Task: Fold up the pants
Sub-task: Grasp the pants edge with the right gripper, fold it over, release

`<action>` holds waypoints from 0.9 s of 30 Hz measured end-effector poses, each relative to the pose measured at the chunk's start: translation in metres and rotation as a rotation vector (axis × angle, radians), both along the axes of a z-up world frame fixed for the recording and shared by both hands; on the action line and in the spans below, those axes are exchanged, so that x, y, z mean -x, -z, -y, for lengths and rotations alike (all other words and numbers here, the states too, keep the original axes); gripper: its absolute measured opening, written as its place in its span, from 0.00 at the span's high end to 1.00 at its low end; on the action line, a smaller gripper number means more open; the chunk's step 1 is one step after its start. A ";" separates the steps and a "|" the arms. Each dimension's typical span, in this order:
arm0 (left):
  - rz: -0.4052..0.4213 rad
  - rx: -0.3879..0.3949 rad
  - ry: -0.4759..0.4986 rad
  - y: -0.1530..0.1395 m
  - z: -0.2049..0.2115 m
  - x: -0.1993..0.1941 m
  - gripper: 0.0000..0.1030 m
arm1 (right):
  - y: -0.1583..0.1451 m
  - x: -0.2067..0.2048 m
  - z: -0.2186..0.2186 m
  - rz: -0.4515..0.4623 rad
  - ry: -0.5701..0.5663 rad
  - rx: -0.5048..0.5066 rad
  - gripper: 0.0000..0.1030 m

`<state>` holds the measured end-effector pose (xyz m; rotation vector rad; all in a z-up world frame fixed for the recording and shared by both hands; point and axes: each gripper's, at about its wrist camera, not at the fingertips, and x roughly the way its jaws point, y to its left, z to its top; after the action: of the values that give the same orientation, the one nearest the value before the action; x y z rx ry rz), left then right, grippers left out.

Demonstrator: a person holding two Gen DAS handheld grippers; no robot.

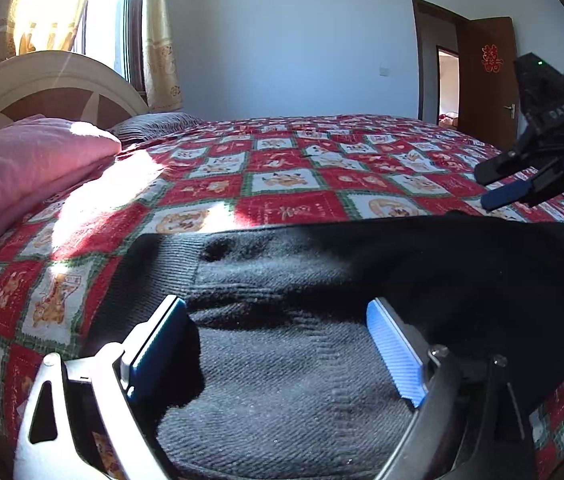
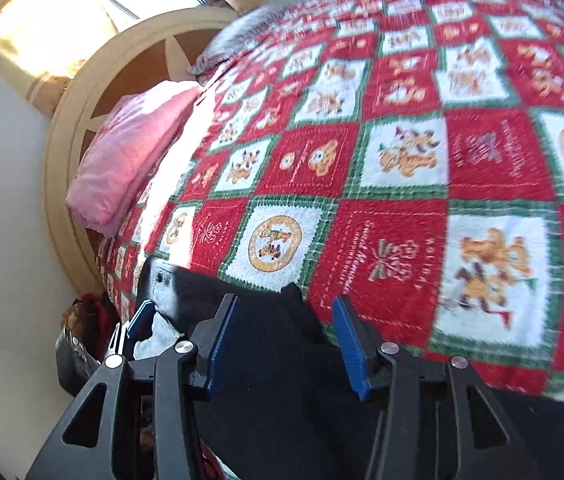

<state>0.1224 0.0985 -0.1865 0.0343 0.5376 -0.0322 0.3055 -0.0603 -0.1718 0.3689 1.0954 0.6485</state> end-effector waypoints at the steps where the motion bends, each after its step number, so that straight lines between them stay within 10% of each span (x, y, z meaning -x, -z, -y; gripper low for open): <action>1: 0.004 0.003 0.003 0.000 0.000 0.001 0.08 | 0.005 -0.005 -0.005 -0.023 -0.003 -0.003 0.51; 8: 0.014 0.013 0.008 0.001 -0.001 0.002 0.06 | 0.032 -0.018 -0.015 -0.122 -0.005 -0.063 0.93; 27: 0.002 -0.003 -0.014 0.002 0.002 0.000 0.02 | -0.010 0.024 0.003 0.155 0.038 0.093 0.91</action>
<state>0.1226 0.0962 -0.1882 0.0337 0.5361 -0.0176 0.2819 -0.0637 -0.1618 0.2541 0.9645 0.5802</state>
